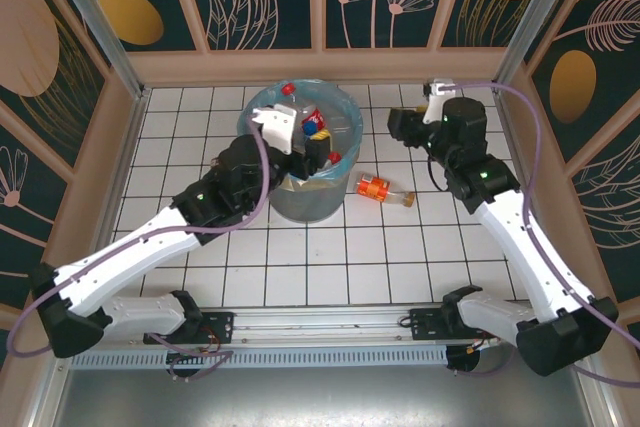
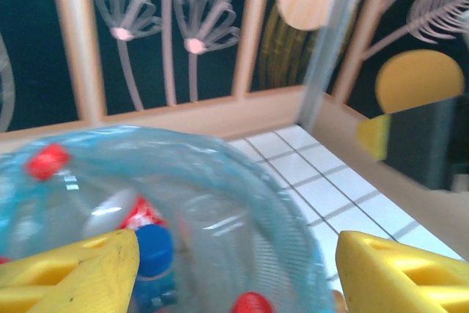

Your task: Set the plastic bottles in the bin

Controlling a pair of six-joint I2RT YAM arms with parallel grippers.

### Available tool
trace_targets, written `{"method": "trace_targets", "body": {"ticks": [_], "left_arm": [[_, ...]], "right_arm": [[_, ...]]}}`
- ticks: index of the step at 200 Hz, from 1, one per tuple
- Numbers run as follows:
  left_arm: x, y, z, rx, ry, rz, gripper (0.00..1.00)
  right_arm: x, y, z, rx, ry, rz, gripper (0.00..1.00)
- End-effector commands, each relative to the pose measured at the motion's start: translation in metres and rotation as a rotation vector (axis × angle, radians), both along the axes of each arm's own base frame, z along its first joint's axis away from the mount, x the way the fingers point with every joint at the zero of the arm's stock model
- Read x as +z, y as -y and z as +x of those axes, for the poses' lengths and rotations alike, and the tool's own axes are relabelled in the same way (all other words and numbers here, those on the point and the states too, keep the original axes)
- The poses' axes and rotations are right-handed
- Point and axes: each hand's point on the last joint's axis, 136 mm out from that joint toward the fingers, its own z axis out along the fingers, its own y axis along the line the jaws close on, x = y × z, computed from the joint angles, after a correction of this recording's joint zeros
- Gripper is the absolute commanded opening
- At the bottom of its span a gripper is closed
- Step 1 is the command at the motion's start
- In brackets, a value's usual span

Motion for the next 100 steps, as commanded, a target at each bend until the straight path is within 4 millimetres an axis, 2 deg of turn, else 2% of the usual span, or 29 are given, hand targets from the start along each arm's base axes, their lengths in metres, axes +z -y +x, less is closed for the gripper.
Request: {"method": "trace_targets", "body": {"ticks": [1,13,25,58,72,100], "left_arm": [[0.020,0.044,-0.027,-0.252,0.001,-0.066,0.71],[0.015,0.059,-0.034,-0.331,-0.024,-0.060,0.72],[0.009,0.066,-0.036,-0.357,-0.048,-0.050,0.72],[-0.005,0.051,-0.018,-0.217,-0.084,-0.049,0.74],[-0.007,0.044,-0.014,-0.176,-0.087,-0.045,0.75],[-0.007,0.034,-0.012,-0.133,-0.075,-0.052,0.76]], "right_arm": [[-0.068,0.020,-0.006,-0.001,-0.127,-0.101,0.62],[-0.097,0.019,-0.007,0.040,-0.168,-0.109,0.66],[-0.123,0.013,-0.007,0.083,-0.219,-0.099,0.69],[-0.188,-0.001,-0.007,0.131,-0.392,-0.073,0.73],[-0.207,-0.006,-0.008,0.141,-0.442,-0.079,0.76],[-0.228,-0.019,-0.010,0.179,-0.490,-0.109,0.81]]}}
